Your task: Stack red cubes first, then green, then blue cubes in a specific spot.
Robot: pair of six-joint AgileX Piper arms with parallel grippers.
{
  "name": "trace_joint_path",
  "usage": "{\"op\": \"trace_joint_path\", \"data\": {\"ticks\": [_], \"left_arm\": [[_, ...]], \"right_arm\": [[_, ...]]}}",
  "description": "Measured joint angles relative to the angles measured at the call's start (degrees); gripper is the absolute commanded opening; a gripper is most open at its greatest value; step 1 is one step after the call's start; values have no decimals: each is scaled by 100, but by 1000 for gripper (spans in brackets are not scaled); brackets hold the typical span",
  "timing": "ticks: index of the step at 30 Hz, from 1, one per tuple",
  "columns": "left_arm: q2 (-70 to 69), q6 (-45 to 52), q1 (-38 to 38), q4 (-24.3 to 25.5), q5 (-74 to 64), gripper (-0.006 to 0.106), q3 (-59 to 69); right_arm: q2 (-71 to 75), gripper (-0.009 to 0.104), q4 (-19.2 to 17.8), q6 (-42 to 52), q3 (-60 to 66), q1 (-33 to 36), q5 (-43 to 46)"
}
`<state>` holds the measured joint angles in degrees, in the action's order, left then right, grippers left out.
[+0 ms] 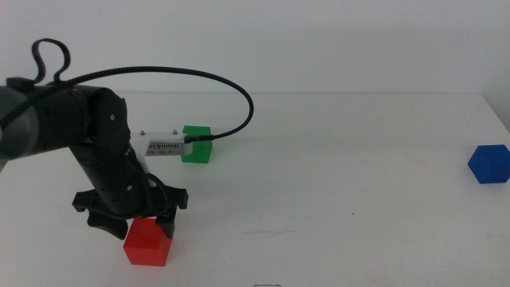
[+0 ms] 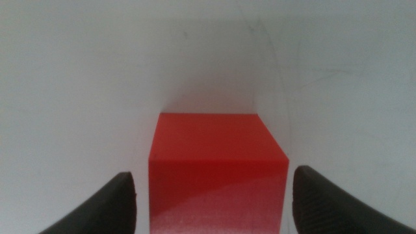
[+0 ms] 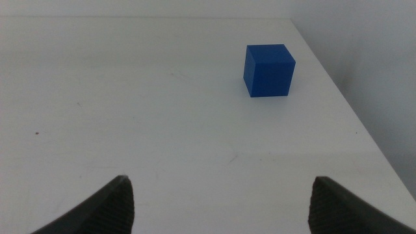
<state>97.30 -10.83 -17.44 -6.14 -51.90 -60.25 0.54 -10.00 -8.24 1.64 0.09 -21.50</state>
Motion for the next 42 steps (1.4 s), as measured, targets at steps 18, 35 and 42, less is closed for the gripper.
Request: {"op": "trace_joint_path", "data": {"ticks": [18,35,42], "left_arm": [[298,25,0,-17,56,58,-29],[117,-405,-242,-188,-776,26,-796],[541,-1360,-968,289,-1324,26,-2148]], "right_arm": [[0,80,0,0,0,0,0],[0,80,0,0,0,0,0],[0,80,0,0,0,0,0]]}}
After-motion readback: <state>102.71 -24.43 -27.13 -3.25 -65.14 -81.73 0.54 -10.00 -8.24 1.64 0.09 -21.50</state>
